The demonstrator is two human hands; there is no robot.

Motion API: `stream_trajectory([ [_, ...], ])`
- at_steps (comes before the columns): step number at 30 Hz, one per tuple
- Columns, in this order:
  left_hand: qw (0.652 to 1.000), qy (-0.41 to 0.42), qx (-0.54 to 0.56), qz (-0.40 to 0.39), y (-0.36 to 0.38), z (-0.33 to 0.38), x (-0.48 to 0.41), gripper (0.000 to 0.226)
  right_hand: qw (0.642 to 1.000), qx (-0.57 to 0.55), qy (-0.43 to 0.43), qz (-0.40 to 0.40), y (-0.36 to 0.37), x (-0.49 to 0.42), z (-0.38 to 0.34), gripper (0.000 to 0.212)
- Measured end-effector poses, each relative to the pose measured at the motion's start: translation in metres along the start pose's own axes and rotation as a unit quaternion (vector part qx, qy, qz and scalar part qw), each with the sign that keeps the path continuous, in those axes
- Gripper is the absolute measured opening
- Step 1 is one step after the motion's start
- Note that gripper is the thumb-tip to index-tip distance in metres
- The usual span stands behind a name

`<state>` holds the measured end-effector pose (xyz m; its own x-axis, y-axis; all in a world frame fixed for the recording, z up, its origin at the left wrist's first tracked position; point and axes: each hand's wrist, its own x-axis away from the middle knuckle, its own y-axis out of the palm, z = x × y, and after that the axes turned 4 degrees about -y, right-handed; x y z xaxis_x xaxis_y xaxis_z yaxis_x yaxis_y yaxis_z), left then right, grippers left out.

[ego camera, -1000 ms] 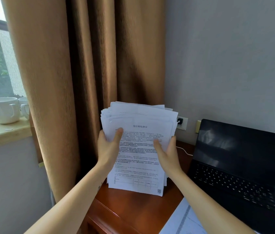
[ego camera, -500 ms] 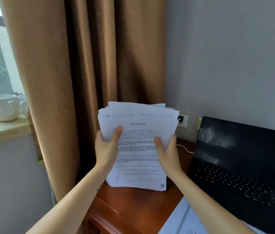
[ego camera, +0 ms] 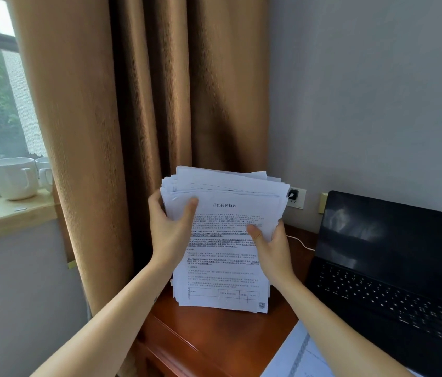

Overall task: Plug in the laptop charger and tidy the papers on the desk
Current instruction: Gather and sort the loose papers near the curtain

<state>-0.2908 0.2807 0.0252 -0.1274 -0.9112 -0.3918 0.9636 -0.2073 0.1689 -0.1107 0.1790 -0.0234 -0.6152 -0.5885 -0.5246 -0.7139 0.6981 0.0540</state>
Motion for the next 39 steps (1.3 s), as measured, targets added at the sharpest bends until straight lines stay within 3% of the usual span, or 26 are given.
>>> stream_trajectory([
  [3,0.968,0.196,-0.155,0.031,0.0,0.019,-0.015,0.081,1.0,-0.005,0.008,-0.007,-0.002,0.0,0.0,0.05],
  [6,0.866,0.396,-0.306,0.01,0.006,0.039,-0.022,0.076,1.0,-0.008,0.009,-0.016,-0.002,0.001,0.0,0.05],
  [8,0.798,0.462,-0.384,-0.047,0.015,0.049,-0.019,0.067,1.0,-0.008,0.007,-0.015,-0.002,0.001,0.0,0.049],
  [10,0.739,0.49,-0.456,-0.083,0.022,0.046,-0.018,0.064,1.0,-0.004,0.003,-0.012,-0.003,0.0,-0.001,0.048],
  [12,0.706,0.492,-0.503,-0.085,0.022,0.04,-0.021,0.062,1.0,-0.002,-0.002,-0.014,-0.002,0.0,-0.002,0.05],
  [19,0.676,0.484,-0.553,-0.058,0.007,0.03,-0.028,0.058,1.0,-0.003,0.002,-0.014,0.0,0.0,-0.002,0.05],
  [26,0.684,0.503,-0.526,-0.048,-0.004,0.027,-0.032,0.052,0.999,-0.019,-0.004,-0.031,-0.001,0.0,-0.002,0.041],
  [29,0.705,0.471,-0.529,-0.042,-0.006,0.024,-0.034,0.064,1.0,-0.018,-0.005,-0.014,0.002,-0.001,0.0,0.037],
  [31,0.747,0.411,-0.521,-0.03,-0.008,0.017,-0.034,0.083,1.0,-0.016,-0.004,0.003,0.005,0.0,0.002,0.037],
  [36,0.919,0.136,-0.365,-0.063,-0.014,-0.015,-0.031,0.121,1.0,-0.006,0.0,0.029,0.006,-0.002,0.005,0.039],
  [39,0.967,-0.029,-0.213,-0.139,-0.011,-0.029,-0.026,0.127,0.999,0.002,0.002,0.034,0.004,-0.006,0.004,0.039],
])
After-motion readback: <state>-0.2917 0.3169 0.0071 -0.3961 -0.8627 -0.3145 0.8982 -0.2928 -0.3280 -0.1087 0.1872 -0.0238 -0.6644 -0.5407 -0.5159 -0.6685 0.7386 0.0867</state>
